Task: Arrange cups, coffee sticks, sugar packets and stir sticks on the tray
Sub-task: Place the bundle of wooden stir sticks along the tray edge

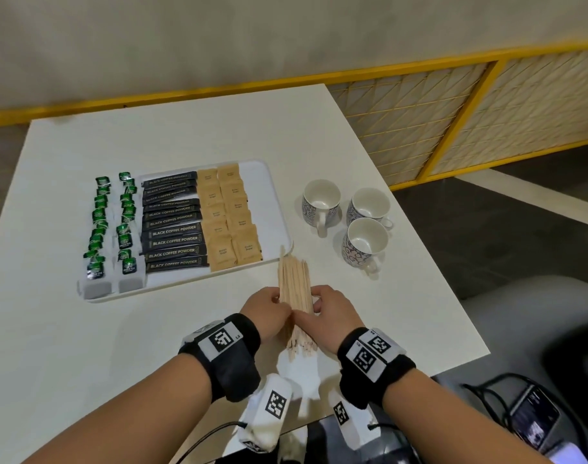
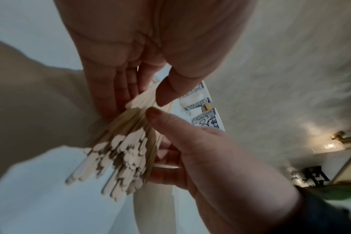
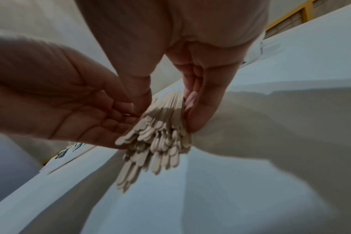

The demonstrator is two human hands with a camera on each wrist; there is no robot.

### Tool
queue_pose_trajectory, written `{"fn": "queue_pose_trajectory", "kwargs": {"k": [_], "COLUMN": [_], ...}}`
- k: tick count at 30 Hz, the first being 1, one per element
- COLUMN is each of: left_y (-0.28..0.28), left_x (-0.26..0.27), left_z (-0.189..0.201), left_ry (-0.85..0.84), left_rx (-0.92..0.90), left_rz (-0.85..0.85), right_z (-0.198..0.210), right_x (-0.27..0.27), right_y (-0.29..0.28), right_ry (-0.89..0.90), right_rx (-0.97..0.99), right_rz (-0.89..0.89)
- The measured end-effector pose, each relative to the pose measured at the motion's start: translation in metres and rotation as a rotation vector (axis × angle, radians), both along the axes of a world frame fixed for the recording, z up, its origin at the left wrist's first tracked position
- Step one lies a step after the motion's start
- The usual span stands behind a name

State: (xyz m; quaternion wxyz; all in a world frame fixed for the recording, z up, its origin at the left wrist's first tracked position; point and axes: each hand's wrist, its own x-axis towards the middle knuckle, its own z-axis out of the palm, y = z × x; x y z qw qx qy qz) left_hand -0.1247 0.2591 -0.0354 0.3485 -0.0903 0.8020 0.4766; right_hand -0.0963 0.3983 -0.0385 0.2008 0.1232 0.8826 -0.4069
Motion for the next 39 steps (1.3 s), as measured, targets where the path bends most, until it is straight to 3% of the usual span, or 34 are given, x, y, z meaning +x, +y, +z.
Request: {"fn": "queue_pose_trajectory", "kwargs": {"k": [5, 9, 15, 18, 22, 26, 34, 39], "left_y": [-0.025, -0.045, -0.077, -0.095, -0.105, -0.1, -0.075, -0.071], "left_x": [0.014, 0.02, 0.024, 0.02, 0.01, 0.0, -0.007, -0.01], "left_z": [0.0, -0.003, 0.001, -0.003, 0.001, 0.006, -0.003, -0.001], "left_ry": [-0.065, -0.172, -0.09, 0.041, 0.296, 0.436, 0.685, 0.667], "left_rx": [0.115, 0.179, 0.005, -0.11, -0.312, -0.469, -0.493, -0.553], "left_rz": [0.126, 0.258, 0.228, 0.213, 0.11, -0.108, -0.582, -0.696], "right_z": [-0.005, -0.002, 0.001, 0.001, 0.001, 0.004, 0.001, -0.006], "right_x": [0.003, 0.002, -0.012, -0.021, -0.027, -0.024, -0.005, -0.005], "right_y": [-0.023, -0.037, -0.05, -0.052, -0.048, -0.034, -0.038, -0.039], "right_ry": [-0.031, -0.002, 0.066, 0.102, 0.15, 0.201, 0.205, 0.212], "right_rx": [0.039, 0.212, 0.38, 0.415, 0.413, 0.379, 0.539, 0.575], "right_rz": [0.098, 0.296, 0.523, 0.614, 0.654, 0.561, 0.604, 0.576]}}
